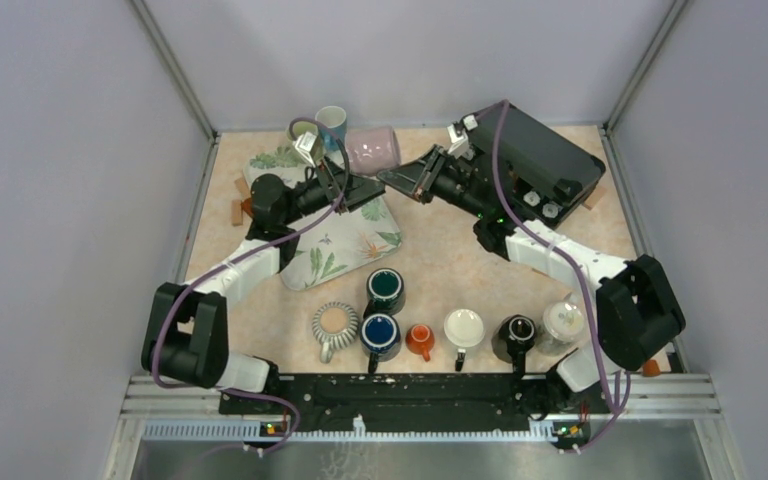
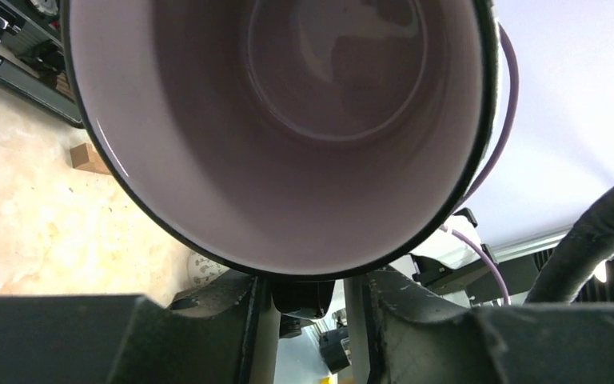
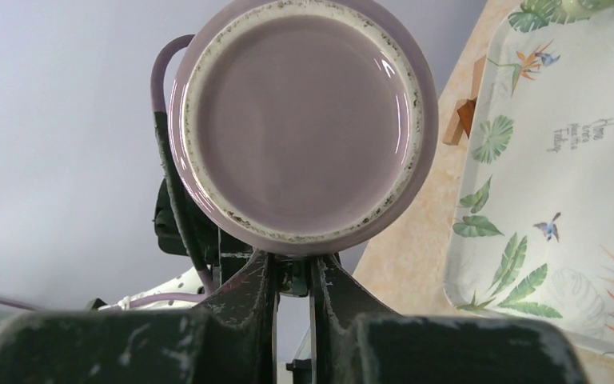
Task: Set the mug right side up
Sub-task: Turn over the cup at the center of the board.
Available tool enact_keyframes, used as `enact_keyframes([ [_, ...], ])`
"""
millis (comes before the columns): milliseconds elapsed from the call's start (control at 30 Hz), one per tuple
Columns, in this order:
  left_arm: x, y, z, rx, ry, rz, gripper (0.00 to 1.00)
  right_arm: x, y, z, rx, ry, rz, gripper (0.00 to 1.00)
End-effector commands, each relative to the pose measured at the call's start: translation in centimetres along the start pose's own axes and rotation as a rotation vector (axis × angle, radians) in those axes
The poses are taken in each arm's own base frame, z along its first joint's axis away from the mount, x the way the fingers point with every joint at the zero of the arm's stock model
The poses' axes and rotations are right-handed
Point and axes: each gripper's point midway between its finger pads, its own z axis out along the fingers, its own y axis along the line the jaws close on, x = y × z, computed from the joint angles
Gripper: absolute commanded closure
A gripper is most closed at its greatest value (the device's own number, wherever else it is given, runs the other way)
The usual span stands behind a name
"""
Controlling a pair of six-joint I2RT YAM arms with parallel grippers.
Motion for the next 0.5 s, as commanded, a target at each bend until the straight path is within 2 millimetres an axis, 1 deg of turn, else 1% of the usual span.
enact_keyframes([
  [0,-1.0,-2.5,0.5,0.083,-0.036,0.082,0.64,-1.5,3.8,-0.3,-0.146,-0.048,-0.061,1.00],
  [200,-1.0,-2.4,0.7,0.083,-0.037,0.080,0.83,-1.3,3.5,-0.3,-0.140,-0.043,-0.059,1.00],
  [333,-1.1,-2.2,0.7,0.080,-0.041,0.086,0.98,-1.1,3.0,-0.4,-0.125,-0.043,-0.066,1.00],
  [367,-1.1,-2.1,0.7,0.076,-0.042,0.087,1.00,-1.1,2.8,-0.4,-0.118,-0.042,-0.067,1.00],
  [467,-1.1,-2.1,0.7,0.070,-0.048,0.106,1.00,-1.0,2.4,-0.5,-0.099,-0.043,-0.076,1.00],
])
